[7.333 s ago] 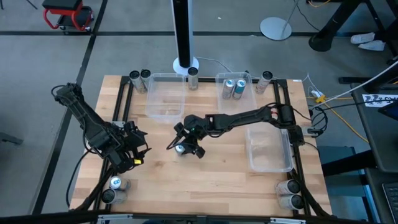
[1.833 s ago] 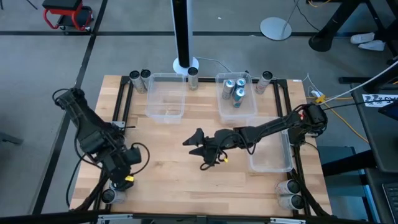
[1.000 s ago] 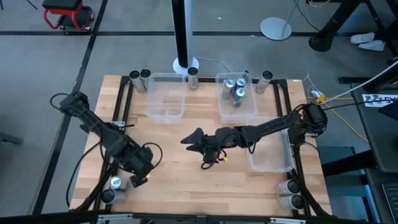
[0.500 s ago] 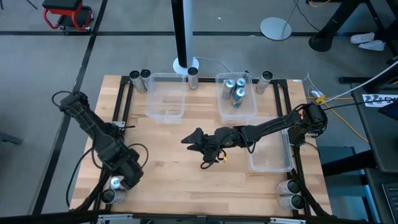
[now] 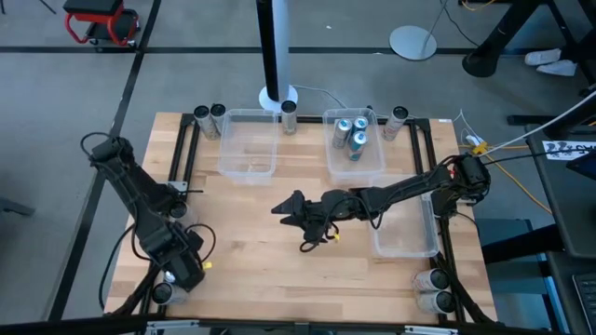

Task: Sort soda cans
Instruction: Put the blue soda can into the top right transparent bin

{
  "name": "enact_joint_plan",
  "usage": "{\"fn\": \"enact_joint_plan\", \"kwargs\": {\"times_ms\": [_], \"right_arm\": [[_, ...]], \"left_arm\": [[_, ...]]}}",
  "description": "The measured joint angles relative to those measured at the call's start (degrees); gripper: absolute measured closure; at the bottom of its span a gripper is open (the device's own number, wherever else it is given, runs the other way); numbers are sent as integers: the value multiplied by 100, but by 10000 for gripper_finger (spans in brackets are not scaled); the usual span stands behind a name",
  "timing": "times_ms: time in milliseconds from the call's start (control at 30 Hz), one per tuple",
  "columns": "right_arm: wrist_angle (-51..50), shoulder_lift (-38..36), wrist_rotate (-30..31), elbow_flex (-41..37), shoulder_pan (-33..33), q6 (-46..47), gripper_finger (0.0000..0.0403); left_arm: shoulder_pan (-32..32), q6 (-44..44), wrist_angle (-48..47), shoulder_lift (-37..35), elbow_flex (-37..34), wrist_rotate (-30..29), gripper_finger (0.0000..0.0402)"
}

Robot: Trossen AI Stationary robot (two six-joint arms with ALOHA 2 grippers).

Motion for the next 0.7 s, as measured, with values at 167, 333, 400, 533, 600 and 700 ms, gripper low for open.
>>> {"fn": "enact_joint_plan", "kwargs": {"times_ms": [167, 333, 400, 533, 600, 700], "right_arm": [[3, 0, 0, 0, 0, 2, 56], [-3, 0, 0, 0, 0, 73, 56], [-36, 0, 0, 0, 0, 136, 56], [-323, -43, 79, 0, 5, 203, 56], [-650, -146, 214, 0, 7, 320, 56], [-1344, -352, 356, 0, 10, 649, 56]], "left_arm": [[-48, 44, 126, 0, -225, 1, 98], [-46, 390, 150, 0, -327, -88, 105], [-46, 516, 152, 0, -333, -89, 122], [-46, 788, 120, 0, -334, -88, 172], [-34, 947, 100, 0, -334, -90, 183], [32, 1235, 68, -3, -334, -137, 183]]}}
